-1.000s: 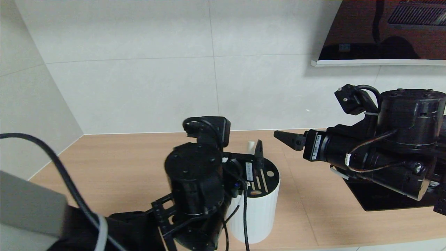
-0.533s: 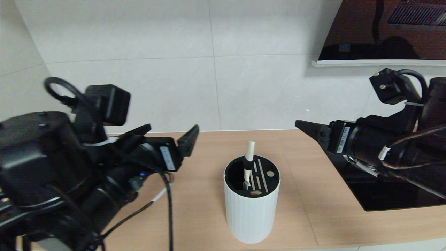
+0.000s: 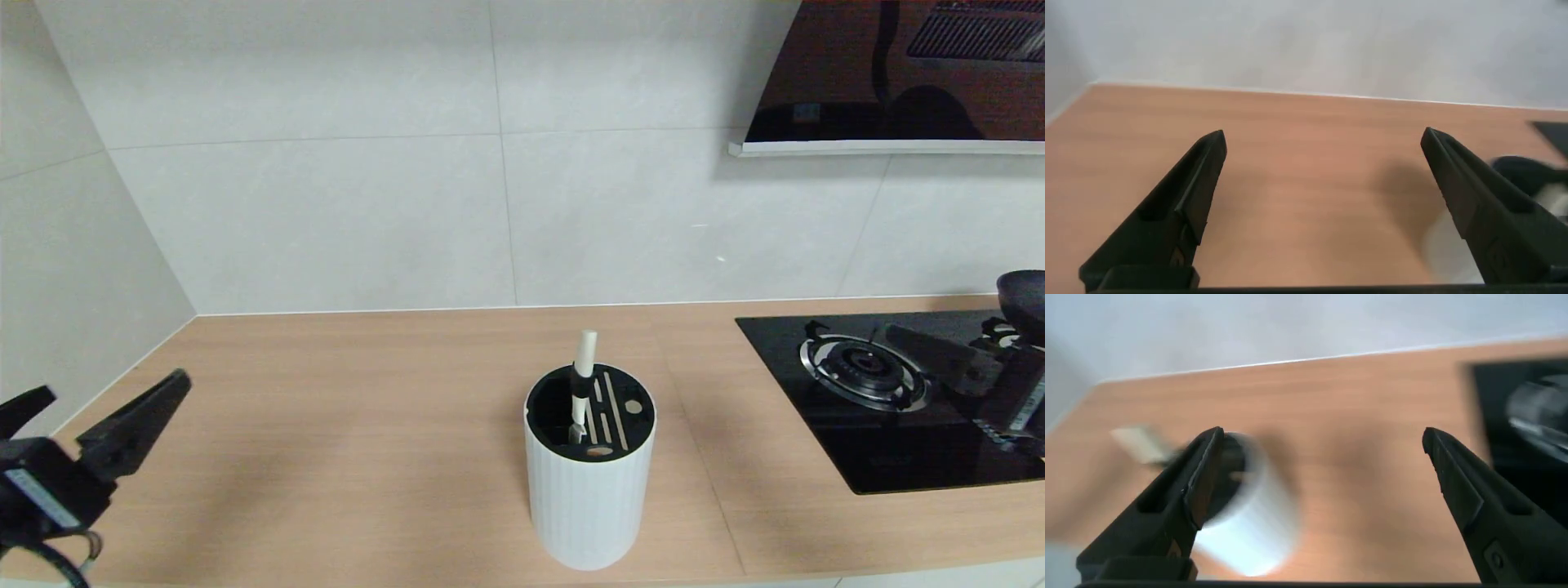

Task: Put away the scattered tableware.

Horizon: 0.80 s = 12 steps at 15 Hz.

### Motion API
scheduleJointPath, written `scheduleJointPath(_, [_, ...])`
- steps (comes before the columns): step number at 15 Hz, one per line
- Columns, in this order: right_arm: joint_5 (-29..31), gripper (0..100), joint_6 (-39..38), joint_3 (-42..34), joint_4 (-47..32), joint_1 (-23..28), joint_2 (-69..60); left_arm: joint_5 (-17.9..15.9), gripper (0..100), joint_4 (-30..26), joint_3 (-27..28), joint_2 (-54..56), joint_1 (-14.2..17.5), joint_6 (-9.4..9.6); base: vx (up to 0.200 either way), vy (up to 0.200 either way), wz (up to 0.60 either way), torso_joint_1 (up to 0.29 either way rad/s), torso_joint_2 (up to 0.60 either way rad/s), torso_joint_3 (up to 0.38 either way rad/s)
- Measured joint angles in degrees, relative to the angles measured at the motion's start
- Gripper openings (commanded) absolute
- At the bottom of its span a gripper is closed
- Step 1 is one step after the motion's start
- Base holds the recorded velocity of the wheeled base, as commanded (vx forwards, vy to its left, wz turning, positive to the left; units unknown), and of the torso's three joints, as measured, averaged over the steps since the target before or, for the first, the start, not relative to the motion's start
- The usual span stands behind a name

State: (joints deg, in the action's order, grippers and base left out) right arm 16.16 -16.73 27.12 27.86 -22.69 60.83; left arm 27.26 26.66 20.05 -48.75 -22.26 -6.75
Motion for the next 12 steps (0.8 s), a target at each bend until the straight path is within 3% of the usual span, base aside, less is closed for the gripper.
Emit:
scheduleJointPath(3, [0.1,100,1.8,-5.3,-3.3,4.9,-13.2,-0.2,100,-9.4,-1.5,12.9,4.6,3.43,0.000,0.000,0.00,0.000,0.00,0.000])
scheduleJointPath(6, [0.1,100,6.8,-7.0,-13.2,8.5,-29.3,-1.7,100,-16.1,-1.8,26.2,10.3,7.46,0.000,0.000,0.00,0.000,0.00,0.000])
scheduleJointPath(9, [-3.3,100,13.3,-7.8,-20.1,15.4,-44.1,-3.4,100,-20.3,-1.8,36.9,15.8,9.02,0.000,0.000,0.00,0.000,0.00,0.000])
scheduleJointPath(12, [-8.8,100,16.9,-8.9,-26.2,21.1,-55.2,-9.1,100,-24.0,-2.5,44.5,20.6,10.83,0.000,0.000,0.00,0.000,0.00,0.000])
